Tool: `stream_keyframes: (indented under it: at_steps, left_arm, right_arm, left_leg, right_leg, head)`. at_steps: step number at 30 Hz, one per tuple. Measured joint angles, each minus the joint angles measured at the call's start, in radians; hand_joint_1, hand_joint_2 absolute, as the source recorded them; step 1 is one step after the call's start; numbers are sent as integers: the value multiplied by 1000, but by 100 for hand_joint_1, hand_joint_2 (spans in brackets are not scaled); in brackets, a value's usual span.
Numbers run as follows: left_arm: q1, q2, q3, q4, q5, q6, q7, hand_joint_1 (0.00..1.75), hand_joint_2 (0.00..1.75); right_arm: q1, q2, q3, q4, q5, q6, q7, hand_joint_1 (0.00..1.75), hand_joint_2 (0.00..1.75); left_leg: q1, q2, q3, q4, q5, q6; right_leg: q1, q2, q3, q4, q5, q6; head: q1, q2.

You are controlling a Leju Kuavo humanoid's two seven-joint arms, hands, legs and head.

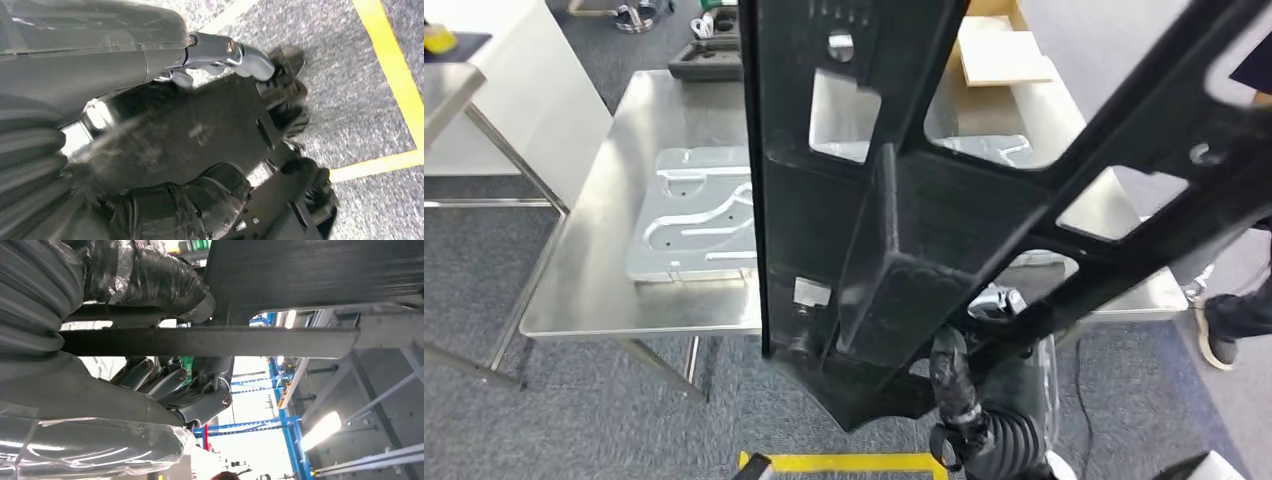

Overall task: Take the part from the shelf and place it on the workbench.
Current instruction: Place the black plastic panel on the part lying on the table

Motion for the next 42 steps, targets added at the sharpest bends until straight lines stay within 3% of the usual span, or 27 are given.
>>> stream_keyframes:
  at_steps: [2, 3, 4, 6, 8, 13, 15, 17, 18, 19, 20, 22, 23, 24, 26, 29, 30, 32, 33, 34, 35, 37, 38, 39, 42]
  left_arm:
    - [0, 1, 0, 0, 0, -1, 0, 0, 175]
    - [0, 0, 0, 0, 0, -1, 0, 0, 175]
    - [1, 0, 0, 0, 0, -2, 0, 0, 175]
    - [3, 0, 0, 0, 0, -2, 0, 0, 175]
    - [2, 1, 0, 0, -1, -3, 0, 0, 175]
    - [-1, 2, 0, 0, -3, -4, -2, 0, 175]
    - [-3, 2, 0, 0, -3, -4, -3, 0, 175]
    - [-3, 2, 0, 0, -4, -2, -5, 0, 175]
    - [-4, 2, 0, 0, -4, -1, -6, 0, 175]
    - [-5, 2, 0, 0, -4, 1, -6, 0, 175]
    - [-6, 2, 0, 0, -4, 2, -6, 0, 175]
    - [-4, 4, 0, 0, -3, 2, -5, 0, 175]
    - [-2, 5, 0, 0, -3, 2, -5, 0, 175]
    - [-2, 6, 0, 0, -3, 3, -5, 0, 175]
    - [-1, 7, 0, 0, -3, 3, -4, 0, 175]
    - [1, 5, 0, 0, -3, 3, -4, 0, 175]
    - [1, 5, 0, 0, -3, 3, -4, 0, 175]
    - [0, 6, 0, 0, -3, 4, -4, 0, 175]
    - [0, 5, 0, 0, -3, 4, -4, 0, 175]
    - [1, 4, 0, 0, -3, 4, -4, 0, 175]
    - [2, 4, 0, 0, -3, 4, -4, 0, 175]
    - [4, 3, 0, 0, -3, 4, -3, 0, 175]
    - [3, 4, 0, 0, -3, 4, -3, 0, 175]
    - [2, 4, 0, 0, -3, 5, -3, 0, 175]
    - [1, 5, 0, 0, -5, 8, -1, 0, 175]
  right_arm:
    - [2, 0, 0, 2, 0, 0, 0, 175, 175]
    - [3, 0, 0, 4, 0, -1, 0, 175, 175]
    - [4, 0, 0, 5, 0, -1, 0, 175, 175]
    - [4, 0, 0, 7, 0, -2, 0, 175, 175]
    - [3, 0, 1, 8, 0, -3, 0, 175, 175]
    - [1, 0, 1, 9, 4, -3, 0, 175, 175]
    - [-1, 0, 1, 8, 4, -3, 1, 175, 175]
    - [-1, 1, 1, 8, 4, -3, 1, 175, 175]
    - [-1, 1, 1, 9, 5, -3, 1, 175, 175]
    - [-1, 1, 1, 9, 5, -3, 1, 175, 175]
    - [-1, 1, 1, 9, 5, -3, 1, 175, 175]
    - [-1, 1, 1, 9, 5, -3, 1, 175, 175]
    - [-1, 1, 1, 9, 5, -3, 1, 175, 175]
    - [-2, 1, 1, 9, 5, -3, 1, 175, 175]
    - [-2, 0, 1, 9, 5, -4, 1, 175, 175]
    - [-4, 1, 1, 8, 4, -4, 2, 175, 175]
    - [-4, 1, 1, 8, 4, -4, 2, 175, 175]
    - [-4, 1, 1, 8, 4, -5, 2, 175, 175]
    - [-3, 0, 1, 9, 4, -5, 2, 175, 175]
    - [-2, 0, 2, 9, 4, -5, 2, 175, 175]
    - [-1, -1, 2, 9, 4, -5, 2, 175, 175]
    - [-1, -1, 2, 10, 3, -5, 2, 175, 175]
    - [-2, -1, 2, 10, 3, -5, 2, 175, 175]
    - [-2, -1, 2, 10, 2, -4, 2, 175, 175]
    - [-3, -1, 2, 11, -1, -3, 3, 175, 175]
  left_leg:
    - [0, 0, 13, 0, -12, 5]
    - [0, 0, 19, 2, -19, 5]
    - [0, 0, 27, 4, -28, 4]
    - [4, -3, 44, 17, -51, -1]
    - [3, -5, 48, 34, -77, -13]
    - [3, -3, 49, 55, -107, -34]
    - [6, -1, 8, 139, -143, -43]
    - [8, 0, -78, 273, -182, -49]
    - [9, 0, -114, 319, -183, -49]
    - [8, -1, -134, 331, -166, -46]
    - [6, -1, -134, 302, -127, -40]
    - [-1, -1, -93, 175, -36, -26]
    - [-7, -1, -70, 117, -8, -18]
    - [-13, 0, -54, 80, 1, -12]
    - [-20, -1, -42, 54, -6, -4]
    - [-10, 0, -12, 13, -3, 4]
    - [-7, 1, 2, 1, -3, 7]
    - [-7, 3, 18, -3, -14, 12]
    - [-7, 3, 24, -1, -22, 12]
    - [-6, 2, 31, 2, -30, 12]
    - [-4, 1, 39, 7, -40, 10]
    - [2, -2, 54, 21, -66, 1]
    - [3, -3, 56, 32, -80, -7]
    - [2, -4, 57, 40, -92, -13]
    - [0, -3, 59, 46, -107, -23]
  right_leg:
    - [0, 0, -85, 130, -34, 3]
    - [0, 0, -119, 169, -31, 6]
    - [-2, -1, -137, 172, -8, 8]
    - [-7, -2, -118, 71, 81, 14]
    - [-8, -3, -82, -31, 130, 13]
    - [-5, 4, -60, -56, 112, -21]
    - [-6, 1, -48, -58, 103, -31]
    - [-2, -1, -37, -58, 92, -37]
    - [0, -1, -31, -58, 87, -38]
    - [2, 0, -24, -58, 81, -39]
    - [4, 1, -14, -58, 74, -40]
    - [4, 4, 5, -61, 60, -39]
    - [4, 6, 13, -64, 55, -37]
    - [3, 6, 17, -68, 52, -33]
    - [1, 6, 22, -78, 51, -23]
    - [2, 3, 20, -67, 40, -12]
    - [2, 2, 2, -29, 24, -10]
    - [2, 1, -71, 94, -15, -3]
    - [1, 1, -110, 148, -23, 1]
    - [-1, 1, -137, 171, -12, 5]
    - [-3, 0, -145, 160, 17, 9]
    - [-9, -2, -113, 51, 99, 18]
    - [-10, -2, -92, -3, 120, 18]
    - [-10, -1, -76, -37, 127, 14]
    - [-6, 4, -67, -47, 111, -7]
  head:
    - [0, 0]
    - [0, 0]
    - [0, 0]
    - [1, 0]
    - [3, 0]
    - [-2, 0]
    - [-6, 0]
    - [-8, 0]
    - [-8, 0]
    - [-8, 0]
    - [-8, 0]
    - [-8, 0]
    - [-7, 0]
    - [-7, 0]
    - [-7, 0]
    - [-5, 0]
    - [-3, 0]
    - [-2, 0]
    - [-2, 0]
    - [-2, 0]
    - [-2, 0]
    - [-1, 0]
    - [1, 0]
    - [3, 0]
    - [-1, 0]
